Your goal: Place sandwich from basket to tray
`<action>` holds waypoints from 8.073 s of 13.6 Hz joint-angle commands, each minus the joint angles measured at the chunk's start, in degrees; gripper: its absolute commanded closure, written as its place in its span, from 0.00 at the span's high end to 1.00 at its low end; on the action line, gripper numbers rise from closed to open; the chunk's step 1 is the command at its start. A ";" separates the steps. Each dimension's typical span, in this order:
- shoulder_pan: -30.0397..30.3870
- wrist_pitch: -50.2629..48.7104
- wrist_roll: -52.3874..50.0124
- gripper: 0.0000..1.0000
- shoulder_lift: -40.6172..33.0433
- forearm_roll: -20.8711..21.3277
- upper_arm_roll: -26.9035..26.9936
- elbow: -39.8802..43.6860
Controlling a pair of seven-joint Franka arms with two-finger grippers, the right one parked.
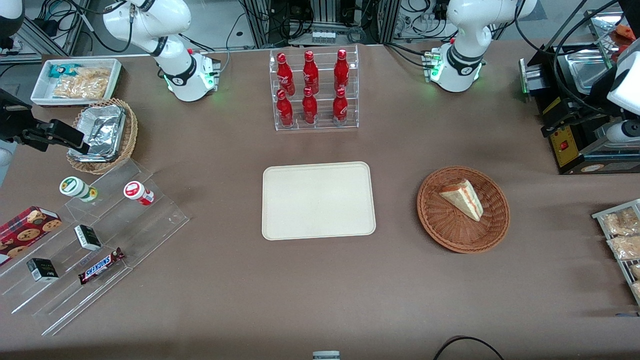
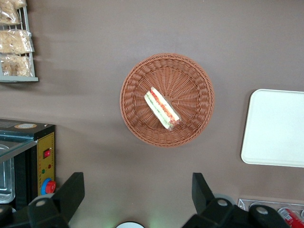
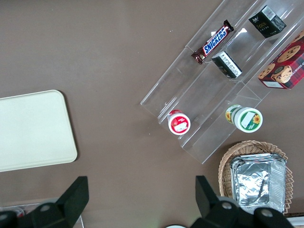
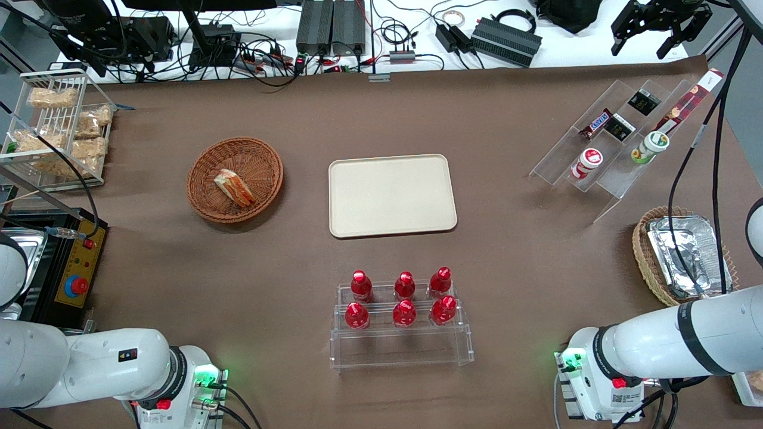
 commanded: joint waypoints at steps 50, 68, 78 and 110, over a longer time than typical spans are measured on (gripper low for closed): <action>-1.27 26.90 -47.83 0.09 14.41 3.12 -7.46 -17.99; -39.95 35.25 -50.82 0.11 42.00 10.66 -7.29 7.47; -42.69 39.92 -50.20 0.41 47.72 11.56 -7.20 7.47; -3.75 -8.50 -6.36 1.00 0.27 2.52 -0.98 0.53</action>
